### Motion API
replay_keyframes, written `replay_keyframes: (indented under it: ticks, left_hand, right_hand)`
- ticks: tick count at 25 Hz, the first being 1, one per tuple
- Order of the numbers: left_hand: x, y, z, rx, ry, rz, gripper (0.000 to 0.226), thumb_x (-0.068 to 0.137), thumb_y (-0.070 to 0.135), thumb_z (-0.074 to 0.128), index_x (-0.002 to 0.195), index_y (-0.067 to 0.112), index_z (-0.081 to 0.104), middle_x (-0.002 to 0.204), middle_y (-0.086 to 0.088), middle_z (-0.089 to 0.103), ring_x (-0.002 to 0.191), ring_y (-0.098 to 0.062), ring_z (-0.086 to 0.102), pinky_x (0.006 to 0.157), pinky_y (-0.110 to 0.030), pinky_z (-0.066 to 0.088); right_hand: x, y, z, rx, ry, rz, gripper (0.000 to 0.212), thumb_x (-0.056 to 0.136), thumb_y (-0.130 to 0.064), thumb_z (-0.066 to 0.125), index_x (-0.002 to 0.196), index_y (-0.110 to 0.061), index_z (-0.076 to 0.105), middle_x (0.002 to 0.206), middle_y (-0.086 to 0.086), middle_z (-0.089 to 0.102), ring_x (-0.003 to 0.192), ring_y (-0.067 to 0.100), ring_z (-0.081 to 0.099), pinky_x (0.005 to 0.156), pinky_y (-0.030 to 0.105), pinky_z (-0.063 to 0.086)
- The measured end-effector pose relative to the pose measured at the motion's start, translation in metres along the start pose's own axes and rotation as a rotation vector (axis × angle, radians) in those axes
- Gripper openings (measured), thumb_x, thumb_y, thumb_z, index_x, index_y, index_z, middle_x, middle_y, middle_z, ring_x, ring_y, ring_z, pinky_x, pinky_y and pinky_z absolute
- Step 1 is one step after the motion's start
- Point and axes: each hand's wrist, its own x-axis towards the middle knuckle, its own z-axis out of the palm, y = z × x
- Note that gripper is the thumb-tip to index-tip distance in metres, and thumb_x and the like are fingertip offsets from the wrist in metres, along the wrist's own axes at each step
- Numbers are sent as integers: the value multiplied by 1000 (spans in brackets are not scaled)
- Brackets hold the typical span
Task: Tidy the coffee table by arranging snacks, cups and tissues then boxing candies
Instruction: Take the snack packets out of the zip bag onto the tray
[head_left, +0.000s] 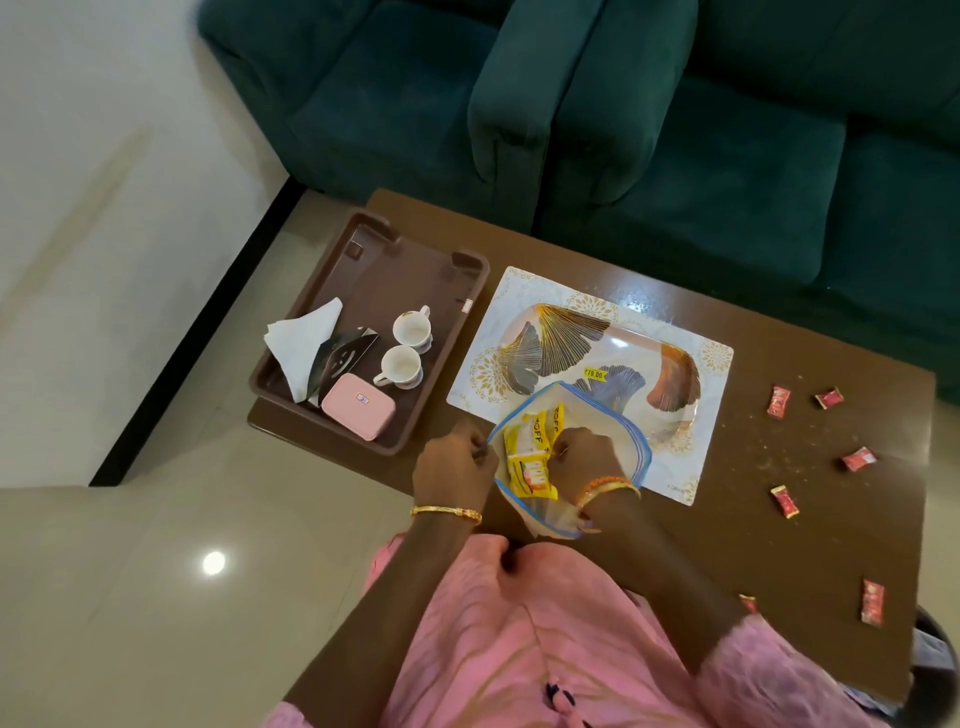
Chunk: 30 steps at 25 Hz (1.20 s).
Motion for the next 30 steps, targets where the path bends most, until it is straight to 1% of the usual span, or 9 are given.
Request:
replay_keyframes:
  ticks: [2,4,13,19,21,23,26,27,30]
  left_hand:
    - [1,-3,-2,-8,-4,1,9,77,18,64,81,10,63,80,-11,72,80,-30,66,70,-38,54]
    - [3,-5,-5,-16,-18,-3,8,76,17,63,80,11,63,80,-10,71,80,-30,65,70,-38,54]
    - [14,-15,-13,-63,-62,0,6,74,19,66,76,13,64,74,-7,72,75,-27,66,68,-35,56]
    - [21,-15,-13,-86,-70,24,14,73,26,68,73,12,64,70,-6,70,73,-27,66,66,-35,55]
    - [22,-12,-13,-63,-72,37,17,74,30,67,74,14,64,70,-5,70,73,-27,66,66,-34,55]
    - [23,-10,-12,-3,-81,49,16,76,31,65,77,16,64,76,-4,72,79,-28,66,68,-35,54]
    - [24,-5,-9,59,-93,73,13,76,30,63,81,18,64,83,-4,73,86,-30,66,71,-35,53]
    - [25,-3,-8,77,-94,75,11,76,28,63,81,18,65,85,-4,74,87,-30,66,71,-34,52]
    - [25,7,-1,129,-90,79,10,75,26,63,81,18,64,87,-7,73,89,-33,65,70,-34,50]
  right_hand:
    - [18,-3,21,-125,-149,115,41,85,-13,56,122,1,48,121,26,55,112,41,55,93,41,46]
    - [32,-2,37,-92,-149,191,47,86,-16,56,127,1,44,124,26,55,115,41,53,96,43,45]
    - [59,-2,80,119,-18,394,35,87,-22,57,120,-14,57,124,18,60,114,37,56,95,45,46]
    - [42,-4,52,200,39,337,30,81,-13,62,110,-6,65,117,21,64,111,40,56,91,41,47]
    - [22,-2,26,347,42,331,31,78,-11,67,108,-7,66,113,23,65,107,41,58,93,45,49]
    - [-4,5,-4,603,12,345,21,77,-7,69,99,-9,68,103,21,68,96,37,65,85,48,54]
    - [-41,19,-51,927,-41,328,15,79,-1,66,82,-15,70,77,8,73,63,17,70,55,29,57]
    - [-49,24,-63,981,-37,318,16,80,-1,64,80,-15,70,74,5,72,60,15,69,52,26,56]
    - [-60,45,-91,1064,38,306,17,84,3,54,85,-10,66,81,10,70,66,22,67,58,29,56]
